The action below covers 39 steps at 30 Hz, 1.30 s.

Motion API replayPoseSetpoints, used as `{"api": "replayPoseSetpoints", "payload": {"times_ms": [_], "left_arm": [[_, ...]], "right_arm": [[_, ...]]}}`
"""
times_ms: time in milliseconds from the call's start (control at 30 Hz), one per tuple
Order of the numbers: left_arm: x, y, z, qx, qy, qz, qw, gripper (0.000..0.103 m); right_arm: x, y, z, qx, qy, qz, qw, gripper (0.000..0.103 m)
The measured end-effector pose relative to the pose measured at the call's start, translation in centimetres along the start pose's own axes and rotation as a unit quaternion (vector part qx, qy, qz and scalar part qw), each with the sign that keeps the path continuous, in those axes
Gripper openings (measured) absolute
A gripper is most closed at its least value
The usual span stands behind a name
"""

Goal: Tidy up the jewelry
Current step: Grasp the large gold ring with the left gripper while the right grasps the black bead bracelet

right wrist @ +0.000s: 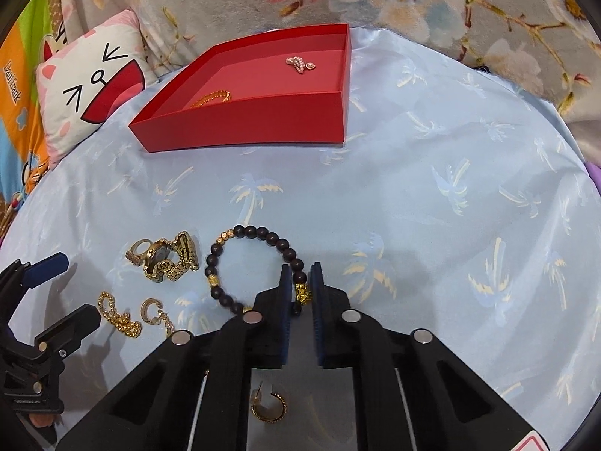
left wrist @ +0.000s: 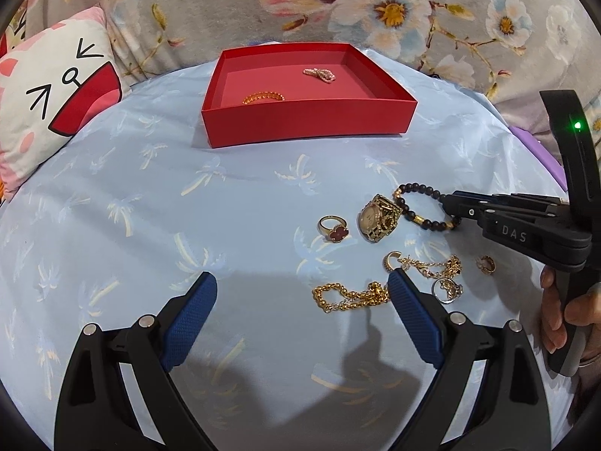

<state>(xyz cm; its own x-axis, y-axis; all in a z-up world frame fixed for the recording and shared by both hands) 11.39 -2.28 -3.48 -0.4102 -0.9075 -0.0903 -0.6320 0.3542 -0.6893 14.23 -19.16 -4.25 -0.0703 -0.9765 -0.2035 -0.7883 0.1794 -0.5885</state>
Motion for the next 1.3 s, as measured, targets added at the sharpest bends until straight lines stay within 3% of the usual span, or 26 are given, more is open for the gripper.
{"api": "replayPoseSetpoints", "payload": {"times_ms": [133,300,533,667,733,900,1300], "left_arm": [[0.5,-0.6,-0.1,0.004,-0.004,0.016,0.9998,0.089],[2.0,-3.3,-0.1,0.015,0.032,0.038,0.9986,0.085],[4.2,-5.5,3.0,0.0,0.061,0.063,0.9961,0.061],[4.5,-5.4,4.3,-0.016,0.061,0.075,0.9952,0.048],[4.4,-5.1,4.8,-0.023,0.066,0.074,0.9948,0.033],[4.5,-4.6,5.2,-0.027,0.073,0.073,0.9943,0.018],[3.8,-5.3,3.0,-0.007,0.101,0.047,0.9938,0.017]], "right_arm": [[0.5,0.0,-0.4,0.007,0.008,0.002,1.0,0.006],[2.7,0.2,-1.1,0.006,0.012,0.036,0.999,0.006],[4.0,0.4,-1.6,0.004,0.01,0.058,0.998,0.007],[4.0,0.4,-1.4,0.003,0.009,0.058,0.998,0.007],[4.0,0.4,-1.4,0.003,0.008,0.059,0.998,0.007],[3.9,0.6,-1.4,0.004,0.009,0.057,0.998,0.007],[2.7,0.2,-2.8,0.022,-0.002,0.044,0.999,0.007]]}}
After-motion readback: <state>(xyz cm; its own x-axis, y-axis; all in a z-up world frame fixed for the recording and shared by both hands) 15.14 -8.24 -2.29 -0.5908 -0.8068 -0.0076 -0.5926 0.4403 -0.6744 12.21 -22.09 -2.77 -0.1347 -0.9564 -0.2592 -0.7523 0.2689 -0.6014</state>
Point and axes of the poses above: each gripper's, at about its wrist camera, not at the fingertips, and z roughly the way its jaws point, x to its right, y to its underside, the point moved 5 cm from there along z, roughly the way its jaws point, and after that the axes turned 12 degrees about z, right-handed, at the moved point
